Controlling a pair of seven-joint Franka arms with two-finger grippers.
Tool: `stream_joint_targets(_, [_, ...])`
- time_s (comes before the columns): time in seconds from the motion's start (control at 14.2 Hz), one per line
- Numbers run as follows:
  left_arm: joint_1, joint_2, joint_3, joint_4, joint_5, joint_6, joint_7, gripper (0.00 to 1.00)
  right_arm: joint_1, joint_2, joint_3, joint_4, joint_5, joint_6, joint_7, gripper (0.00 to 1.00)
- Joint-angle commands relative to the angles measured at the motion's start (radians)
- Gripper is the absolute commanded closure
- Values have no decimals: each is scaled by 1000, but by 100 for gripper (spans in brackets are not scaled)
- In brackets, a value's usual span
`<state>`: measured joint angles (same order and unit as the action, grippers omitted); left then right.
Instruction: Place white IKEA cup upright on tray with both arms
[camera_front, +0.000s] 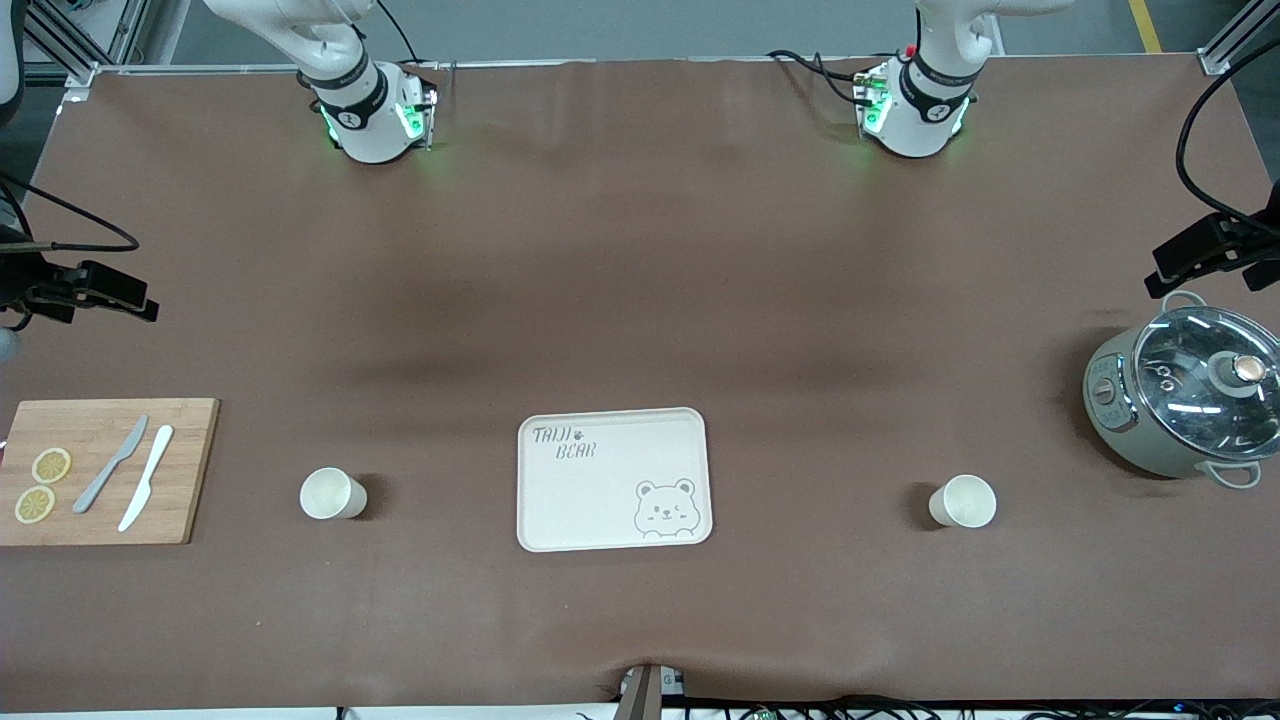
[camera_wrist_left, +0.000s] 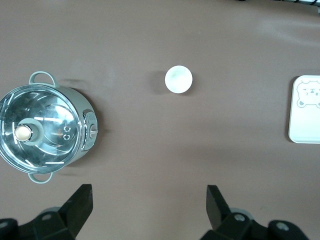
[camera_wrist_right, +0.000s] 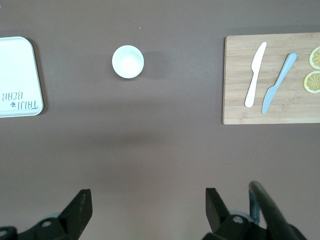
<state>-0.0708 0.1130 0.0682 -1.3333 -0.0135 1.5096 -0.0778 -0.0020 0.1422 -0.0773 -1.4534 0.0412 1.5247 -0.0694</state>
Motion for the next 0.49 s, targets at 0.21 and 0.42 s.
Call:
stream_joint_targets(0.21, [0,-6,-7,-3,-2,-9,-4,0,-1,4,2,-5,9,3,8,0])
stream_joint_targets(0.42, [3,5,-7,-7,0,-8,-2,0,2,42,5,5,9,11,10,0])
